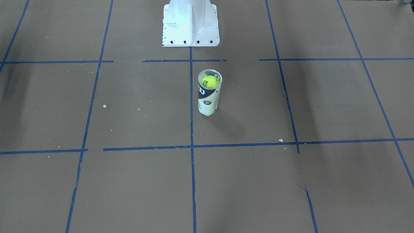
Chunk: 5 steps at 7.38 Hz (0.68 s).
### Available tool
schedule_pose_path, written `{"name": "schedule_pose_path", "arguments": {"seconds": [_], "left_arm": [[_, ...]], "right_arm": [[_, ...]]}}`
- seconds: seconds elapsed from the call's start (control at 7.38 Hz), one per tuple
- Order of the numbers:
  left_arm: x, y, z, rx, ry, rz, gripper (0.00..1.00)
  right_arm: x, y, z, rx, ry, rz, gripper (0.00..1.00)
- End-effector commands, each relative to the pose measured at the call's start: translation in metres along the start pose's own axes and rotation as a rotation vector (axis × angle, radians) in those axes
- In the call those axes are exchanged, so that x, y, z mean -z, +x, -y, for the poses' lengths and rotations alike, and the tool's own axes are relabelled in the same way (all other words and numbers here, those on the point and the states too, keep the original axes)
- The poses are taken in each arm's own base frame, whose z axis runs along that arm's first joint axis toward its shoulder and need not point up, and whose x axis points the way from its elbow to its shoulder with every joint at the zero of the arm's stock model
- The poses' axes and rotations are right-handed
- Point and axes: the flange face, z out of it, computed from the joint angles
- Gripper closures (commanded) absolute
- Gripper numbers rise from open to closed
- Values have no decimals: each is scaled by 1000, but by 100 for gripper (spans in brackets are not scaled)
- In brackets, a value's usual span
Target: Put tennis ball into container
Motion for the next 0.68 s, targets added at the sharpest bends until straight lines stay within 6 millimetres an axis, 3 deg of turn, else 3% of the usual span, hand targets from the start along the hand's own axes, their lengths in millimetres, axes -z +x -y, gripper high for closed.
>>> {"name": "schedule_pose_path", "arguments": {"seconds": [0.0, 0.54], "left_arm": [[4, 3, 1, -5, 7, 0, 0], [7, 6, 2, -13, 15, 2, 0]], "right_arm": [[0, 0, 0, 0, 0, 0, 0], [0, 0, 0, 0, 0, 0, 0]]}}
